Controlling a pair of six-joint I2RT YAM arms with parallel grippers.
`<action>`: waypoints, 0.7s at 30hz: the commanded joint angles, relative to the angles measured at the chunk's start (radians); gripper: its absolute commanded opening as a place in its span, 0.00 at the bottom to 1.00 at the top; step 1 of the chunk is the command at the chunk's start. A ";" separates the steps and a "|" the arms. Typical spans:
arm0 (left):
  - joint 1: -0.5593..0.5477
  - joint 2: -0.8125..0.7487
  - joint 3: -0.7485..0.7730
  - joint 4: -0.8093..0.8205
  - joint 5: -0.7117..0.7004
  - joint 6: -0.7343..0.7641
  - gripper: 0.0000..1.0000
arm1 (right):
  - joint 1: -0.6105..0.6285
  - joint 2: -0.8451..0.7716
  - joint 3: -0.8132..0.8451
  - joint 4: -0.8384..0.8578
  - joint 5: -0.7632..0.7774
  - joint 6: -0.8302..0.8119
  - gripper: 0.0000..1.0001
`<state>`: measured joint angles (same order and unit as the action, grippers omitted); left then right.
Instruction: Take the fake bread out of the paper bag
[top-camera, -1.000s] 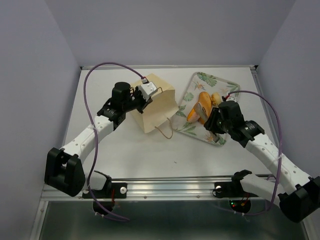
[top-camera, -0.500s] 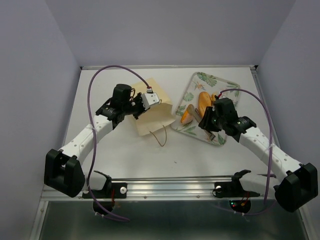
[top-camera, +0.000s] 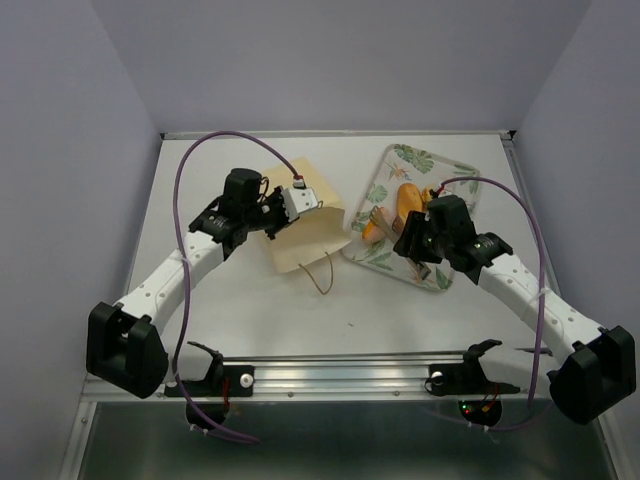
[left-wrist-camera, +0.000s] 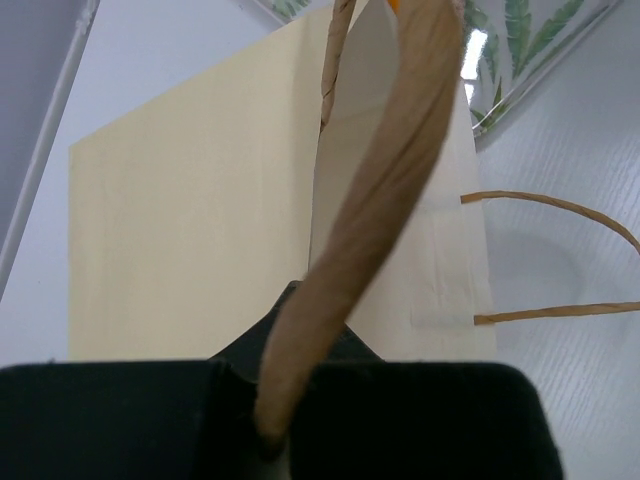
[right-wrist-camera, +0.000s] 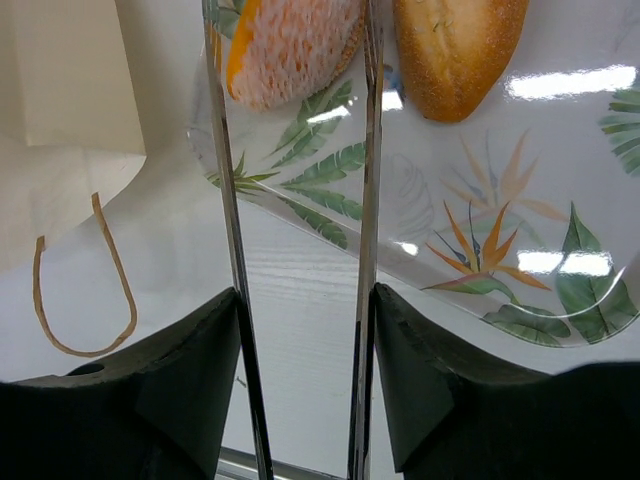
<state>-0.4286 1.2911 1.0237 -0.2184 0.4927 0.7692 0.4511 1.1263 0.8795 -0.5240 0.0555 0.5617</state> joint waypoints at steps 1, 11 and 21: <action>-0.001 -0.053 0.016 0.045 0.041 0.001 0.00 | -0.008 -0.026 0.035 0.007 0.029 0.001 0.60; -0.001 -0.050 0.009 0.045 0.061 0.010 0.00 | -0.008 -0.103 0.082 -0.033 0.055 -0.025 0.58; -0.001 -0.041 0.004 0.068 0.076 0.002 0.00 | -0.008 -0.310 0.105 -0.096 -0.339 -0.270 0.54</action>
<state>-0.4286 1.2697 1.0237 -0.2089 0.5350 0.7734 0.4511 0.8814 0.9241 -0.5964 -0.0666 0.4164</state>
